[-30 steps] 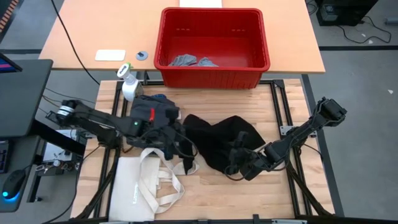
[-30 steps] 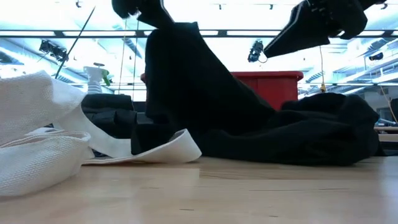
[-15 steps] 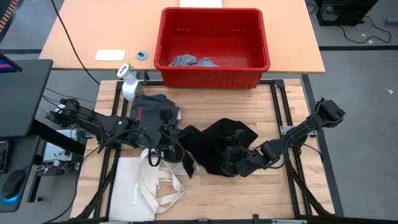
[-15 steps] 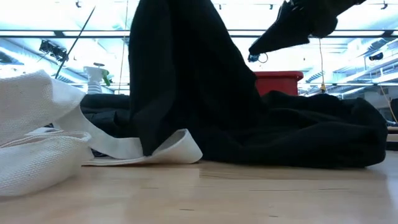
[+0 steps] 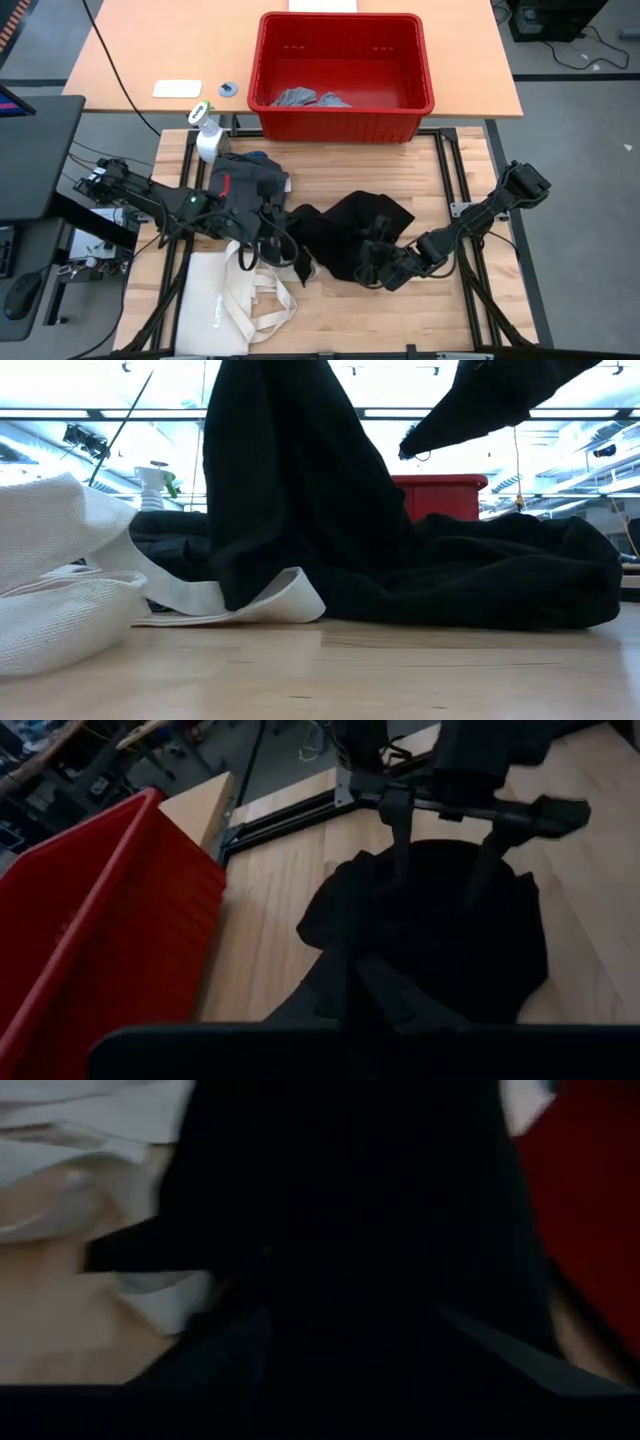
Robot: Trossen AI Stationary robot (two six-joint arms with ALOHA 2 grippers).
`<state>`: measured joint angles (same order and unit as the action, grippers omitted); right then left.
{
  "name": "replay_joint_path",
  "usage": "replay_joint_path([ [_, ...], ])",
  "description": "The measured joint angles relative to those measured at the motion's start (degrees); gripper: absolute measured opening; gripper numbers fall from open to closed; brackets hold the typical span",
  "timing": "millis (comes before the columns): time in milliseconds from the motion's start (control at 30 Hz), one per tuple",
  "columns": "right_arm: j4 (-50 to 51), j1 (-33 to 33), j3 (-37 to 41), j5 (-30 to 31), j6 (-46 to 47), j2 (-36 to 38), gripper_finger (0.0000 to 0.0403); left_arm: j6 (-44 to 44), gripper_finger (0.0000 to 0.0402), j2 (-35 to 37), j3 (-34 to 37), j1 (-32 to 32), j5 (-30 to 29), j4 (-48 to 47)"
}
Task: Fold Laundry from Bin
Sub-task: Fold the black shirt
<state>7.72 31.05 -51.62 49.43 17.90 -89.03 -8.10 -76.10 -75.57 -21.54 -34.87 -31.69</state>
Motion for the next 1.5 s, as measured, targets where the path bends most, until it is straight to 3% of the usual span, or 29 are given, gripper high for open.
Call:
replay_joint_path([
  [267, -0.73, -2.80, 0.04, -12.06, 3.35, 0.02, 0.0270, 0.09, 0.0005, -2.07, 0.04, 0.52, 1.99, -1.13],
  [400, 0.16, -4.59, 0.04, -13.29, 6.35, 0.00, 0.0270, -0.02, 0.0014, -3.44, 0.04, 0.66, 2.01, -1.15],
  [700, -0.01, -2.62, 0.04, 0.31, 1.59, 0.02, 0.0270, 1.35, 0.0055, -3.88, 0.04, 1.18, 0.20, -4.31],
  [867, -0.33, -1.48, 0.93, 2.63, 5.58, 0.07, 0.0270, 4.88, 0.0026, -3.68, 3.03, 0.71, -0.12, -7.52],
  [1067, -1.91, 1.28, 5.96, 12.18, 11.95, 0.07, 0.0270, 7.53, 0.0010, -3.35, 10.43, -0.70, 0.00, -5.96],
  [1367, -6.46, 5.03, 6.51, 11.33, 6.70, 0.07, 0.0270, 8.93, 0.0012, -1.83, 9.95, -5.06, -0.02, -2.96],
  [1500, -7.75, 4.80, 6.49, 14.10, 3.98, 0.07, 0.0270, 10.22, 0.0013, -1.79, 13.94, -7.32, -1.32, 2.65],
])
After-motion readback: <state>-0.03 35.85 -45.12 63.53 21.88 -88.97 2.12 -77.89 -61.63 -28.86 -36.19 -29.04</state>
